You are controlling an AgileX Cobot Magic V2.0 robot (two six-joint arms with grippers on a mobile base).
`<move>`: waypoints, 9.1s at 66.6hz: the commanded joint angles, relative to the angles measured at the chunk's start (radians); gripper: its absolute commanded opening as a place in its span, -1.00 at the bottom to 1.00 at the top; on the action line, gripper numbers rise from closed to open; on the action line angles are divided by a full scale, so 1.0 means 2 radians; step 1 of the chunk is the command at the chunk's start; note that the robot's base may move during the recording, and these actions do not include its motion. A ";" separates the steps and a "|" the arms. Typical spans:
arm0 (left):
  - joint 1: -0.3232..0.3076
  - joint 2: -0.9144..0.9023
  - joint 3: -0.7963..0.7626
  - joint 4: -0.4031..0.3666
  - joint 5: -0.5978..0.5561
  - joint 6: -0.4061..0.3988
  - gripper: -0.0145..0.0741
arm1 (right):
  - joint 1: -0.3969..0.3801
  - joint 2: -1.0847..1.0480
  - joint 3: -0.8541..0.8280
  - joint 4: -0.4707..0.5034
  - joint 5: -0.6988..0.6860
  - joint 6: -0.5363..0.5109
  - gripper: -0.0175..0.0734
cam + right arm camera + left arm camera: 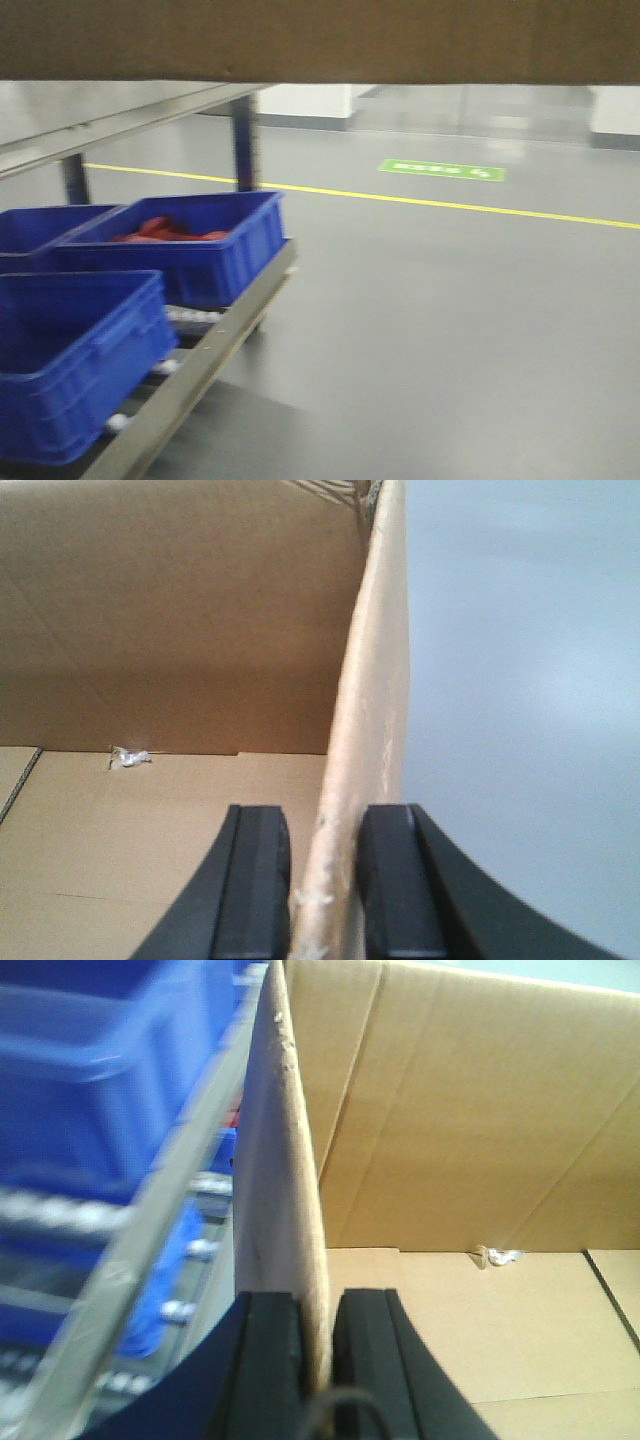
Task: Grab carton from right shelf to conveyor
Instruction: 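Carry the carton in both grippers while driving across the floor, then drive up to the red conveyor holding the carton above the belt, then lower the carton onto the black belt with both grippers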
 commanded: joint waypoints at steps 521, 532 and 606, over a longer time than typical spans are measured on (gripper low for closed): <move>0.000 -0.009 -0.008 -0.019 -0.038 0.004 -0.71 | -0.001 -0.004 -0.007 -0.011 -0.050 0.004 -0.77; 0.000 -0.009 -0.008 -0.019 -0.038 0.004 -0.71 | -0.001 -0.004 -0.007 -0.011 -0.050 0.004 -0.77; -0.002 -0.007 0.227 -0.080 -0.285 0.023 -0.71 | -0.001 -0.005 0.207 -0.014 -0.309 -0.024 -0.77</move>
